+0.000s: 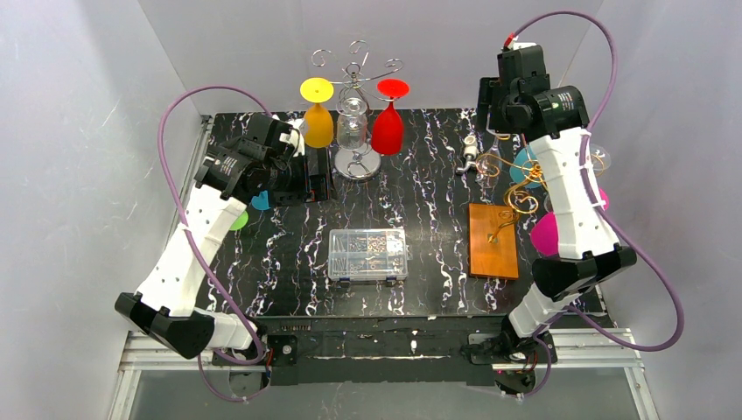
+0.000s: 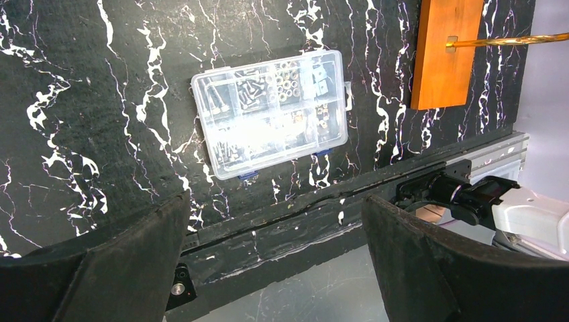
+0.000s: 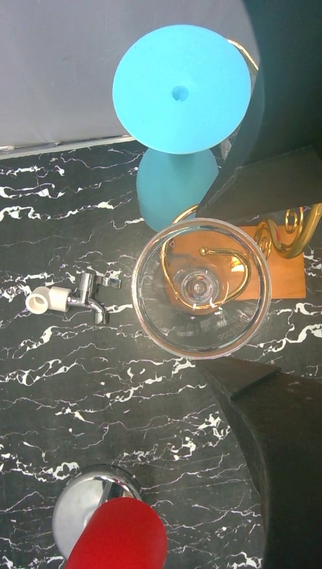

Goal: Take the wine glass off the wine glass rack
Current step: Pick up the wine glass from the wine rack.

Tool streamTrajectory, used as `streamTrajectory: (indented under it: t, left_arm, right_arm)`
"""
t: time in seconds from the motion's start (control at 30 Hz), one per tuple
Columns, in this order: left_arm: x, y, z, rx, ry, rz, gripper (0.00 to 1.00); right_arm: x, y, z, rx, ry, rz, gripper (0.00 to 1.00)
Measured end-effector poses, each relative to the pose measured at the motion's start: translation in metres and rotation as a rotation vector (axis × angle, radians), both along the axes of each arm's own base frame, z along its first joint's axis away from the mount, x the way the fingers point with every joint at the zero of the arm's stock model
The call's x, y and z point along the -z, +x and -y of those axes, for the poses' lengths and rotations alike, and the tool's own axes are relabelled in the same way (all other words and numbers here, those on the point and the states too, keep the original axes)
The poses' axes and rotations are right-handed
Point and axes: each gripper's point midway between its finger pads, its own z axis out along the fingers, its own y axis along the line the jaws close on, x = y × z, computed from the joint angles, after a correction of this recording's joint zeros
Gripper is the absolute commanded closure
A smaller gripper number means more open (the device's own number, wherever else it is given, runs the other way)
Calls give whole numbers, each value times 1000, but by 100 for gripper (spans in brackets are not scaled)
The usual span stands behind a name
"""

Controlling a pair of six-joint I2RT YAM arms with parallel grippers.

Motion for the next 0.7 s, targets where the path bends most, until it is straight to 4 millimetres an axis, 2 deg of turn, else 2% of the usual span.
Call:
streamTrajectory:
  t: [0.23,0.7]
  left_arm:
    - [0,-1,1,4,0,0,2]
    - [0,-2,3,12,1,-2,2]
  right_arm:
    - [1,2,1,9,-6,-2,48]
    - [-2,2,16,71,-58,5,48]
